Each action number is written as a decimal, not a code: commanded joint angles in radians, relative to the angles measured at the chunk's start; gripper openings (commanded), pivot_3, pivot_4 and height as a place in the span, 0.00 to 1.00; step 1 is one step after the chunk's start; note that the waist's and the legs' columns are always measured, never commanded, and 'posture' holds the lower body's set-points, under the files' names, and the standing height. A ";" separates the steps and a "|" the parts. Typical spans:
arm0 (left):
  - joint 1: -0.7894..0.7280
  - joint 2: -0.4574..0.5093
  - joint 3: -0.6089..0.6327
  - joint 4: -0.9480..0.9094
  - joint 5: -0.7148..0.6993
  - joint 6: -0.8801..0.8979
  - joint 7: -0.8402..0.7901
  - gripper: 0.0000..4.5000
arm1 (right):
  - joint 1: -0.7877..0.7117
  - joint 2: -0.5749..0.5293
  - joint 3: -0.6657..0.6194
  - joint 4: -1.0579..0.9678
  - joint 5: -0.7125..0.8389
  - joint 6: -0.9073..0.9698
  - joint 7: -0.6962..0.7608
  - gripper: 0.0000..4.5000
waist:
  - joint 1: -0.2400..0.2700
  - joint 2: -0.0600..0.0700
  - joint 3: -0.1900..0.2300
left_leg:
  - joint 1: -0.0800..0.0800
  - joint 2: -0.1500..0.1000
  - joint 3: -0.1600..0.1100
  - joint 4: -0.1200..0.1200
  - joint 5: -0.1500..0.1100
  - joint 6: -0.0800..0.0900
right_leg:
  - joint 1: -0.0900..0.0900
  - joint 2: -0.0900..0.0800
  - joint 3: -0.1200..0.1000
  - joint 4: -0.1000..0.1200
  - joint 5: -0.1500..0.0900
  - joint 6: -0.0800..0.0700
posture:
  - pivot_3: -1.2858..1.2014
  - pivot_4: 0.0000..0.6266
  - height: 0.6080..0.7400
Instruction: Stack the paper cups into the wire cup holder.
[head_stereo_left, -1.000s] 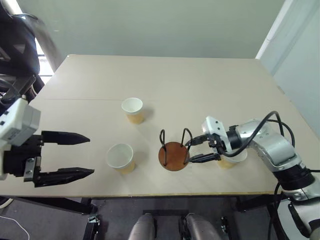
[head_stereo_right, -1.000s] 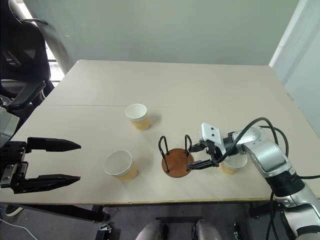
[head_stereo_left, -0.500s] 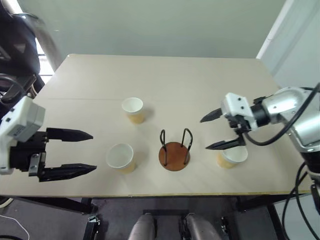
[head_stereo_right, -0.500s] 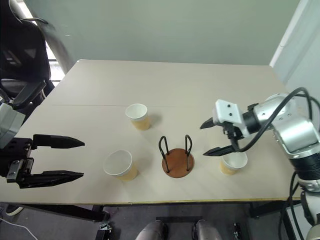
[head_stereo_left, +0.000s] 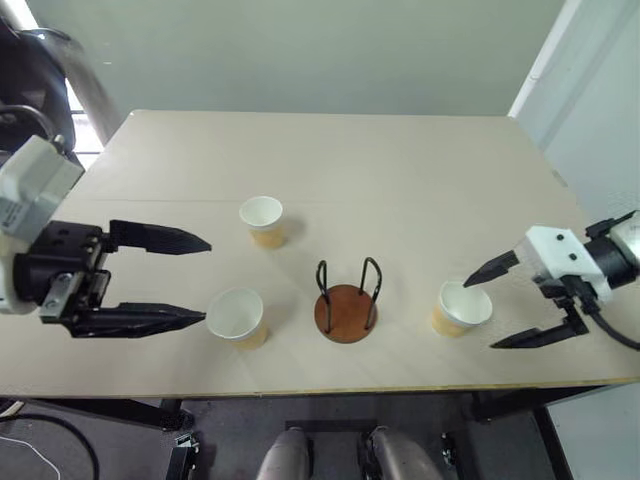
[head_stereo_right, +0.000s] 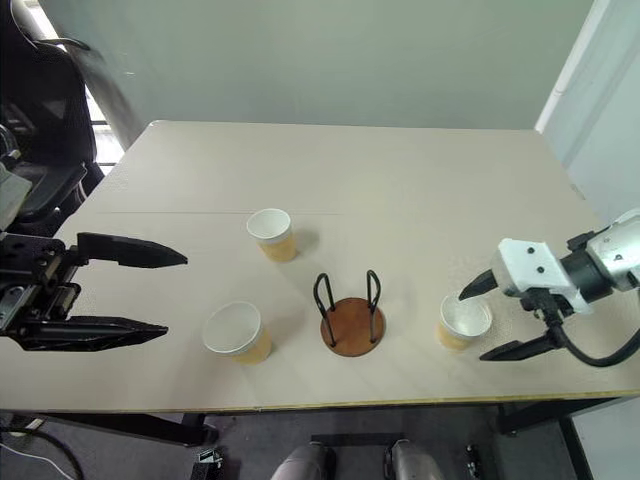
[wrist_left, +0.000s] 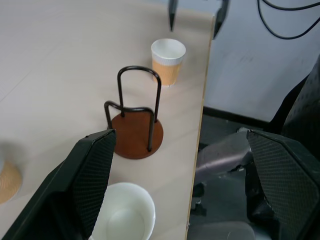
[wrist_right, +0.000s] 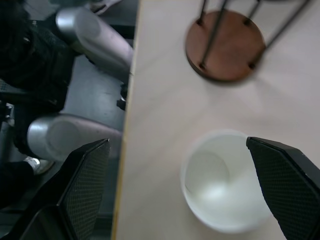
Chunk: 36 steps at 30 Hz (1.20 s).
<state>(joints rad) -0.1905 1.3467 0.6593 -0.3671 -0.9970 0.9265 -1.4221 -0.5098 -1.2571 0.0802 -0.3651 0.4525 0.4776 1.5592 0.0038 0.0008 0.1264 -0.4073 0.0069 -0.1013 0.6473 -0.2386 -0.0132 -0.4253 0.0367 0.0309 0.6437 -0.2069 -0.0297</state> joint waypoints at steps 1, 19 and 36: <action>-0.016 0.026 0.022 0.009 0.009 -0.009 -0.018 1.00 | 0.004 0.013 0.005 -0.023 -0.033 0.006 -0.043 1.00 | 0.000 0.000 0.000 | 0.000 0.000 0.000 0.000 0.000 0.001 | 0.001 0.000 0.000 0.000 -0.001 0.001 | 0.52 0.24 1.00; 0.057 -0.031 0.094 -0.095 -0.022 0.069 0.037 1.00 | 0.028 0.047 0.104 0.059 -0.203 -0.116 -0.036 1.00 | 0.002 0.000 0.000 | 0.002 0.000 0.000 0.000 -0.001 0.002 | 0.002 0.000 0.001 0.000 -0.001 0.002 | 0.52 0.24 1.00; 0.055 -0.024 0.096 -0.099 -0.025 0.076 0.055 1.00 | 0.064 0.089 0.136 0.100 -0.292 -0.169 -0.051 0.17 | 0.002 0.000 0.000 | 0.003 0.000 0.001 0.000 -0.001 0.002 | 0.003 0.000 0.001 0.000 -0.001 0.002 | 0.52 0.24 1.00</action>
<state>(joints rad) -0.1307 1.3136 0.7166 -0.4631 -1.0187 1.0038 -1.3678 -0.4281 -1.1700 0.2192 -0.2630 0.1691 0.3223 1.5102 0.0060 0.0006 0.1264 -0.4040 0.0068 -0.1008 0.6478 -0.2395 -0.0111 -0.4220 0.0365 0.0321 0.6440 -0.2077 -0.0273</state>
